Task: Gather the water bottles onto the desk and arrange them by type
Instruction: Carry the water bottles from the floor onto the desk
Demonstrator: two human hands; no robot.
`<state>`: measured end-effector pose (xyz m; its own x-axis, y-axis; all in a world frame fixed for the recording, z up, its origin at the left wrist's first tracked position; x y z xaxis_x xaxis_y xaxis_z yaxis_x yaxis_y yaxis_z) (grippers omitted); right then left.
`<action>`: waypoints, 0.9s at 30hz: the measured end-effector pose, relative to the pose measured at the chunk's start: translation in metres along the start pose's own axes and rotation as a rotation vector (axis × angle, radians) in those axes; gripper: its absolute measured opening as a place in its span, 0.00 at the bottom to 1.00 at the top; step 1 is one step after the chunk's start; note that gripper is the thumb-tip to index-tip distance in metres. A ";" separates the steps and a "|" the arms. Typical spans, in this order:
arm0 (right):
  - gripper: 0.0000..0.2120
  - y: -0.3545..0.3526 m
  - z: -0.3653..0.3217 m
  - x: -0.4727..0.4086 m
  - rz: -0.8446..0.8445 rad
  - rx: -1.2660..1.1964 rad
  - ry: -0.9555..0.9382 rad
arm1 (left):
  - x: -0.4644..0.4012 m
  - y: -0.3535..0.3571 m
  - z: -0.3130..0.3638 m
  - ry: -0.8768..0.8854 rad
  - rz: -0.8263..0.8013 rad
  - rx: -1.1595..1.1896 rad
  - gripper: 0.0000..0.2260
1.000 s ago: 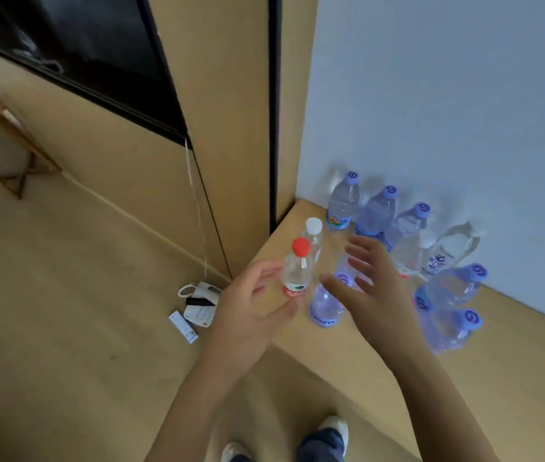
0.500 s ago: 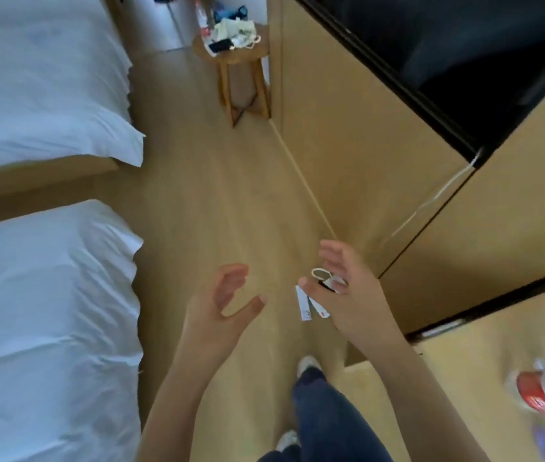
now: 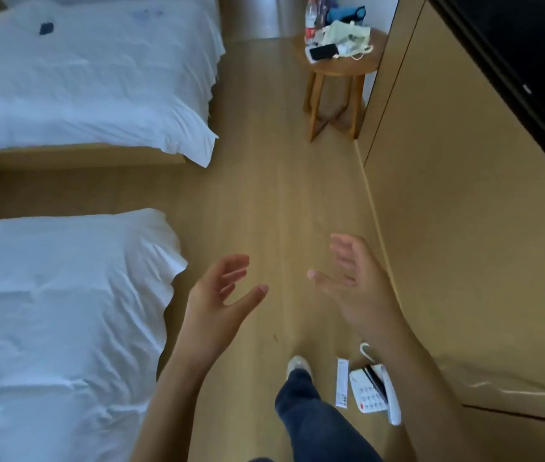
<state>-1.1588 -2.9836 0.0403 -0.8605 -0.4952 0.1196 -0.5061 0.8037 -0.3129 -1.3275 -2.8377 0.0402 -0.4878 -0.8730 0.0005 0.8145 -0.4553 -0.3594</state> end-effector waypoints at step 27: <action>0.28 0.186 -0.174 -0.636 -0.006 0.151 -0.095 | -0.685 0.123 0.088 0.070 0.014 0.055 0.16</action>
<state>-0.7158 -2.4614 0.0696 -0.8446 -0.5343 0.0343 -0.4900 0.7457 -0.4516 -0.8655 -2.3111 0.0774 -0.4957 -0.8657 -0.0698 0.8363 -0.4541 -0.3071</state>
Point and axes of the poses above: each hand's wrist, its own x-axis away from the middle knuckle, its own y-axis out of the palm, z = x × y, the point moved 10 cm from there along -x, towards the middle knuckle, and after that the axes turned 12 degrees about z, right-handed, at the moved point
